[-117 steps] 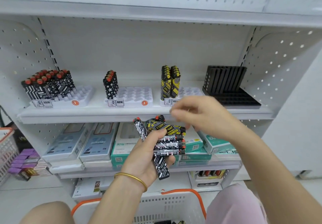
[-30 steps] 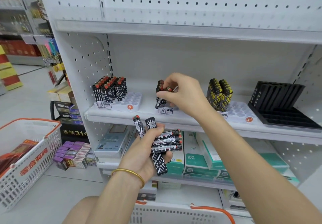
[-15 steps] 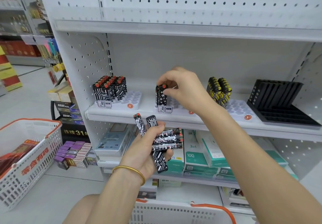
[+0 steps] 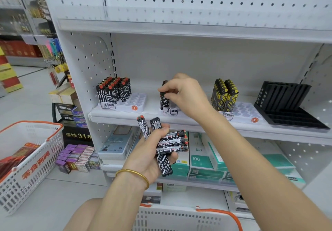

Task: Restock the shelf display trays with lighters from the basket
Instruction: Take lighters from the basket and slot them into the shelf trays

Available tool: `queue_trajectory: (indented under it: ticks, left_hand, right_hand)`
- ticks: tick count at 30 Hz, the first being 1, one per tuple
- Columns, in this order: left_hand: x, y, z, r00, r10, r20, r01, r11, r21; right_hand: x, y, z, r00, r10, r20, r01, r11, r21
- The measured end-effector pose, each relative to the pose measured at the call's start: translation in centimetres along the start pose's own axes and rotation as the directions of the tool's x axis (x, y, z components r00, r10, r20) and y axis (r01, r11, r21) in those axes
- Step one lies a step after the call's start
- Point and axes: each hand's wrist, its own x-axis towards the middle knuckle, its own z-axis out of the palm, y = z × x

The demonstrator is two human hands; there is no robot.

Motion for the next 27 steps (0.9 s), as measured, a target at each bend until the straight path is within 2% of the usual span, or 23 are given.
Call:
queue_trajectory:
  ticks: [4,6,7,10,12,14,19,27]
  left_hand:
    - [-0.3,0.0,0.2,1.000,0.000,-0.005,0.000,0.999,-0.038]
    - [-0.4,0.1,0.3,1.000,0.004,-0.005,-0.004,0.998,-0.064]
    - [-0.4,0.1,0.5,1.000,0.010,-0.003,-0.010,0.997,-0.077]
    - [-0.3,0.1,0.9,0.999,0.033,0.024,-0.030,0.992,-0.120]
    - [-0.2,0.0,1.3,0.998,0.051,0.047,-0.044,0.989,-0.140]
    - [-0.2,-0.2,1.7,0.996,0.063,0.059,-0.053,0.987,-0.153]
    - [-0.4,-0.6,2.3,0.992,0.092,0.085,-0.076,0.982,-0.174]
    - [-0.9,-0.6,2.2,0.976,0.197,0.096,-0.181,0.971,-0.158]
  right_hand:
    - [-1.2,-0.3,-0.6,1.000,-0.005,-0.015,0.005,1.000,0.003]
    - [-2.4,-1.0,-2.3,0.998,0.003,-0.063,0.002,0.997,0.079]
    - [-3.2,-1.3,-3.3,0.999,0.014,-0.040,-0.010,0.992,0.123]
    - [-6.3,-2.1,-5.4,0.963,0.038,0.265,-0.077,0.987,0.138]
    - [-7.8,-2.1,-5.1,0.934,0.024,0.357,-0.088,0.983,0.164]
    - [-8.7,-1.9,-4.0,0.950,0.026,0.311,-0.104,0.966,0.238]
    - [-9.7,-1.3,-1.8,0.987,0.146,0.061,-0.158,0.926,0.343]
    - [-9.7,-1.8,-0.5,0.971,0.205,-0.120,-0.149,0.918,0.367]
